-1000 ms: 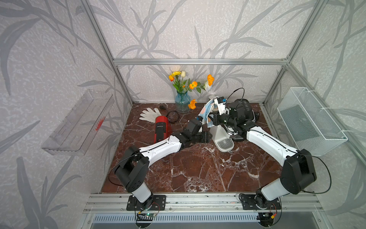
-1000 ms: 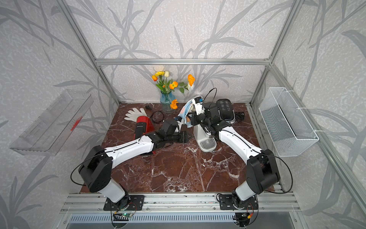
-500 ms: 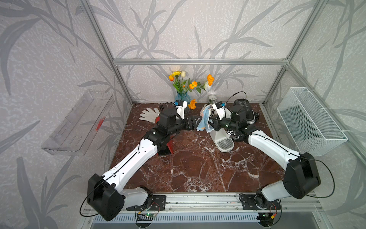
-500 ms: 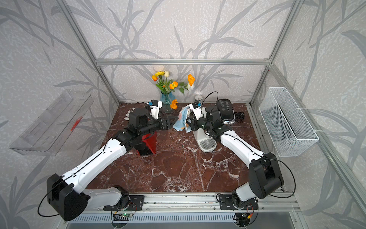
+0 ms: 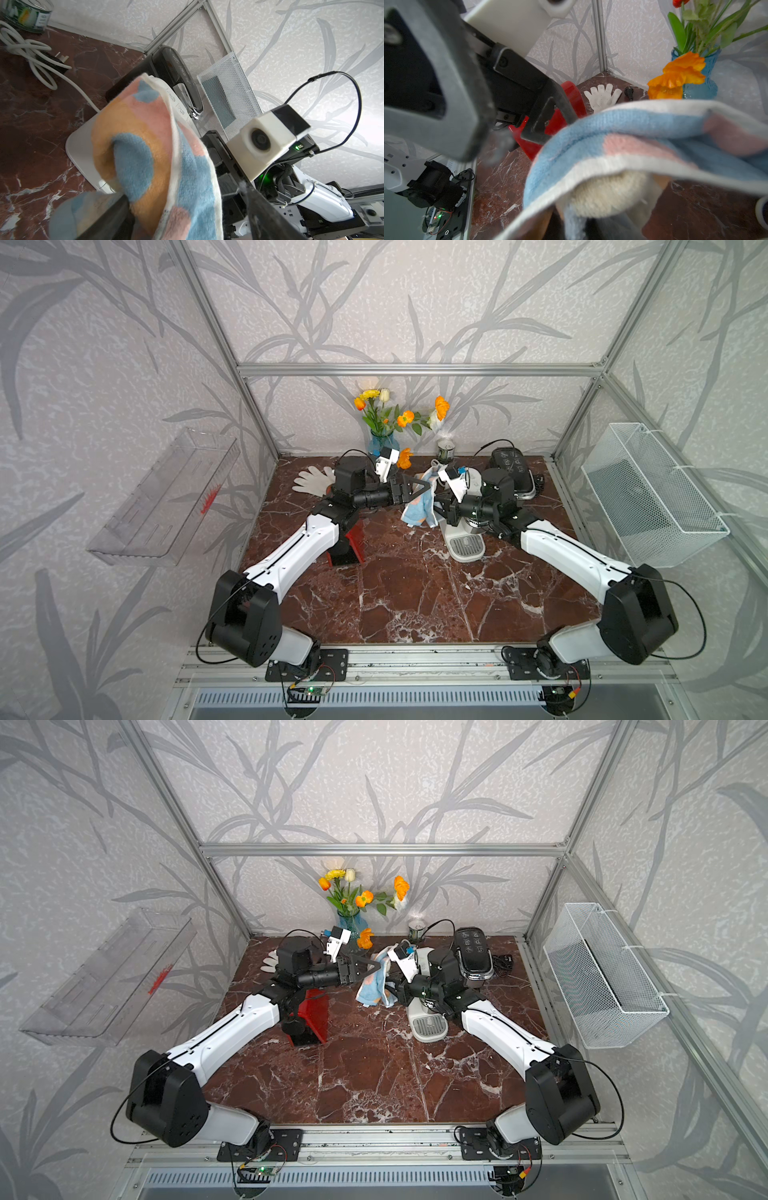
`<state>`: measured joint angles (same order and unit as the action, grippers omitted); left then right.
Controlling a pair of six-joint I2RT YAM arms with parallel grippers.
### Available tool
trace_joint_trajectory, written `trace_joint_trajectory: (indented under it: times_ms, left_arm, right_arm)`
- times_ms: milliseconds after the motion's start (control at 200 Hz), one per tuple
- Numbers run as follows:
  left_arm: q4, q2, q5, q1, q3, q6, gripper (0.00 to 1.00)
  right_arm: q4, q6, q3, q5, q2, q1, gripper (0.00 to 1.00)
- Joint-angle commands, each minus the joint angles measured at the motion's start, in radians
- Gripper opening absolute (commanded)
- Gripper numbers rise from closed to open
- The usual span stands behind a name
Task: Wipe the surface of a coffee machine
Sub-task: Adjust the cleaning item.
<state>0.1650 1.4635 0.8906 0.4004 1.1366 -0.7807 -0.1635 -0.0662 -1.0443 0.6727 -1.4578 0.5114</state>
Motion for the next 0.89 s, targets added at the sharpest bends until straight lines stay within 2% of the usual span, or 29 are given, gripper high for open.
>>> trace_joint_trajectory:
  times_ms: [0,175,345,475,625,890]
  left_arm:
    - [0.063,0.011,0.067,0.001,0.04,-0.02,0.82]
    - [0.0,0.01,0.014,0.001,0.037,0.038,0.82]
    - [0.007,0.025,0.056,0.0,0.038,0.023,0.82]
    - [-0.003,0.027,0.065,0.003,0.032,0.036,0.82]
    - [0.117,0.032,0.135,0.007,0.002,-0.037,0.83]
    - [0.118,0.064,0.158,0.02,0.016,-0.036,0.82]
  right_arm:
    - [0.014,0.034,-0.021,0.044,0.018,0.031,0.0]
    - [0.02,0.036,-0.009,0.036,0.053,0.041,0.0]
    - [0.011,0.046,0.016,-0.011,0.085,0.042,0.0]
    - [-0.026,0.027,0.022,0.009,0.096,0.041,0.0]
    - [-0.024,0.014,0.002,0.041,0.079,0.042,0.0]
    - [-0.05,0.002,0.006,0.038,0.083,0.041,0.0]
